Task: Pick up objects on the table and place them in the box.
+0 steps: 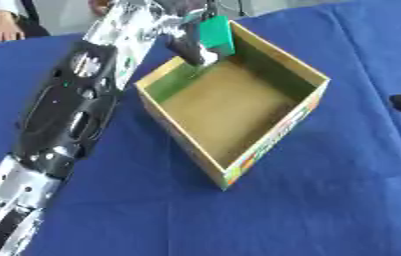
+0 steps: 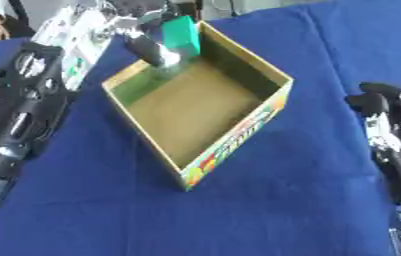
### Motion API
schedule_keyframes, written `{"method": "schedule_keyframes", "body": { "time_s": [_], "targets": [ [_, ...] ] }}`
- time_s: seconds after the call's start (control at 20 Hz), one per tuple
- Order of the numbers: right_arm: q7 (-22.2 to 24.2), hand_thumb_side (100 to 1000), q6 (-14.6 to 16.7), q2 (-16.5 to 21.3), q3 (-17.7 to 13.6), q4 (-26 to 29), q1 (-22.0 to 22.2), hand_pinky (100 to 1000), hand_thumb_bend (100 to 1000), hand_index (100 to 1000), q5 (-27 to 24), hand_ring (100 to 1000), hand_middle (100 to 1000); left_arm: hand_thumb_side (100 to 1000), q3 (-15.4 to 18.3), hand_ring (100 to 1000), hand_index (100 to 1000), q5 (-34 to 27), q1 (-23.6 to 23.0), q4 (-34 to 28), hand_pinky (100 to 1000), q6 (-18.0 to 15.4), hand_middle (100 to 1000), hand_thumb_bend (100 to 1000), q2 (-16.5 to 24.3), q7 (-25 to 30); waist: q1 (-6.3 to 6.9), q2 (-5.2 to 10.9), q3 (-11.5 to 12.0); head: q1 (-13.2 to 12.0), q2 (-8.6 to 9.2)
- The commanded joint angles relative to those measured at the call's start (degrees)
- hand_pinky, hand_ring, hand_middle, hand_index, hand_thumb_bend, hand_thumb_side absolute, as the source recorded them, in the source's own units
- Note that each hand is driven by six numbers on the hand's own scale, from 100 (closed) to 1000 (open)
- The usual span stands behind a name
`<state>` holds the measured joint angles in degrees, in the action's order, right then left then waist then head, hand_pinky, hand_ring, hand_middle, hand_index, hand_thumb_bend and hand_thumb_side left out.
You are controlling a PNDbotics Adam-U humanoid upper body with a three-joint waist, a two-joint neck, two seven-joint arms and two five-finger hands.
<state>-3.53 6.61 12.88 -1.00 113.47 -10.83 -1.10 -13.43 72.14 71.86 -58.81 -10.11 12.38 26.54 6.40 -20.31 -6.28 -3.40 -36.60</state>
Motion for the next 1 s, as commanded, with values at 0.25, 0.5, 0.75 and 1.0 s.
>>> {"method": "schedule_keyframes", "body": {
  "time_s": [0.25, 0.5, 0.75, 1.0],
  "targets": [
    [0.33, 521, -0.02, 0.15, 0.19, 1.12, -0.71, 793, 100, 736, -0.40, 721, 566, 703, 0.09, 552, 648, 2.10, 1.60, 0.71, 496, -1.22, 503, 100, -0.32, -2.64, -0.15, 0.91, -0.40, -0.08, 0.57],
    [0.20, 521, -0.22, 0.12, 0.10, 1.12, -0.75, 793, 100, 737, -0.33, 722, 565, 933, 0.07, 841, 991, 1.57, 0.86, 1.54, 745, -3.71, 847, 234, -0.57, -0.51, 0.00, 0.87, -0.25, 0.01, 0.41],
    [0.11, 519, -0.31, 0.10, 0.06, 1.12, -0.79, 794, 100, 737, -0.32, 722, 565, 1000, 0.87, 954, 1000, -0.14, 0.23, 1.76, 855, -4.25, 960, 542, -0.46, 0.02, 0.03, 0.87, -0.23, 0.13, 0.43],
    [-0.01, 521, -0.50, -0.07, -0.01, 1.12, -0.59, 795, 100, 737, -0.18, 723, 565, 1000, 1.98, 928, 1000, -3.67, -0.58, 0.01, 831, -2.95, 932, 480, -0.17, -4.90, -0.15, 0.88, -0.01, 0.33, 0.38]
  ]
}}
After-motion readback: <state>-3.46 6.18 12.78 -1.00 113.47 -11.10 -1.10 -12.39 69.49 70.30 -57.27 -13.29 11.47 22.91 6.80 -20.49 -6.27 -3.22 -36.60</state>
